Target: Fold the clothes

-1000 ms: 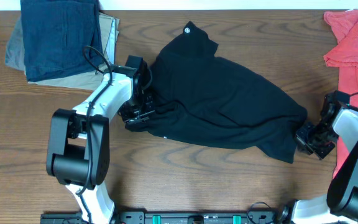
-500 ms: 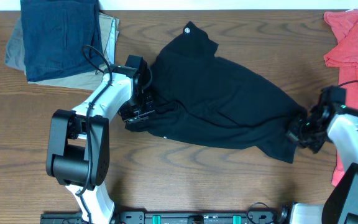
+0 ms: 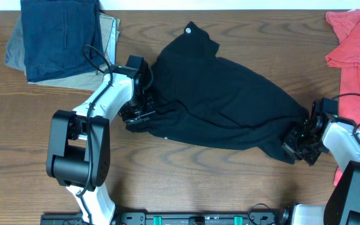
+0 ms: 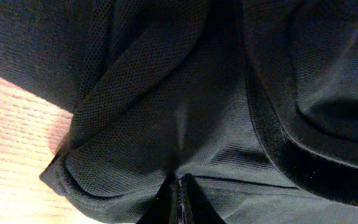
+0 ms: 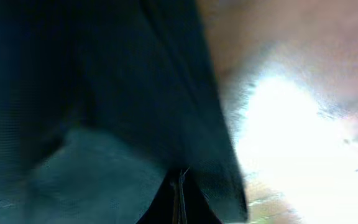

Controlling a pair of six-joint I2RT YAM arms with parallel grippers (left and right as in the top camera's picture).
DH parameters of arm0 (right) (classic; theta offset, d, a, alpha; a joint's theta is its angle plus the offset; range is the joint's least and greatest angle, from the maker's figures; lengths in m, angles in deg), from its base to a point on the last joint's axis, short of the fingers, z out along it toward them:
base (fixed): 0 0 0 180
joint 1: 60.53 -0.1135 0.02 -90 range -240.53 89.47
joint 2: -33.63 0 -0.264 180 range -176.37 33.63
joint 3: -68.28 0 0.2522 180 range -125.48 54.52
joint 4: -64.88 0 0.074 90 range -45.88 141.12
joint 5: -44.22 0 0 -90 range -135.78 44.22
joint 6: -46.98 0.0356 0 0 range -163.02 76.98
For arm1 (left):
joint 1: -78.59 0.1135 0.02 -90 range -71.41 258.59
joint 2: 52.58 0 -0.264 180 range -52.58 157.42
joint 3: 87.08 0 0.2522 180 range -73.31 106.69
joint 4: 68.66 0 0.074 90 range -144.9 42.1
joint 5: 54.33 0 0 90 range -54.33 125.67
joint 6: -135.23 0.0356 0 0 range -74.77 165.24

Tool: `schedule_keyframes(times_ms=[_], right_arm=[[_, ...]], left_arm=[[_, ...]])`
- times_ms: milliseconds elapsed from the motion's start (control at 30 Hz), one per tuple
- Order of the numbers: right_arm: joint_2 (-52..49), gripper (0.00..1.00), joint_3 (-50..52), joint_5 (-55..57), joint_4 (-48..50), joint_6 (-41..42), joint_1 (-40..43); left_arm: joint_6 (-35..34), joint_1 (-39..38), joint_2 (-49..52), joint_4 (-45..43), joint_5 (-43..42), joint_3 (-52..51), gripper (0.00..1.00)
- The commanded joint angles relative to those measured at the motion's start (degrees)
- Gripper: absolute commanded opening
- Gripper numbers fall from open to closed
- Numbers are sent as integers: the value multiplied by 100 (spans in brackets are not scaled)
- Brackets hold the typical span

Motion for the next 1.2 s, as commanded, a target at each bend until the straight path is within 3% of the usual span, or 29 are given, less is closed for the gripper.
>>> schedule_keyframes(times_ms=[0, 533, 800, 1000, 1033, 1100, 1167], right_arm=[[-7, 1, 114, 149, 22, 116, 168], [-4, 1, 13, 669, -254, 114, 1237], [-4, 1, -697, 702, -970, -120, 2100], [-2, 1, -1438, 516, -1641, -101, 2275], [-2, 1, -1541, 404, -1753, -105, 2262], [2, 1, -1729, -48, -1950, -407, 2214], [7, 1, -1803, -656, -1996, -944, 2146]], left_arm=[[57, 24, -87, 57, 72, -61, 6], [83, 17, -232, 732, 24, -61, 6], [-133, -334, -1123, 1014, 4, -61, 6], [-273, -911, -1784, 680, 7, -61, 6], [-280, -992, -1803, 597, 7, -61, 15], [-396, -1143, -1775, 420, 7, -61, 56], [-592, -1261, -1676, 269, 7, -61, 70]])
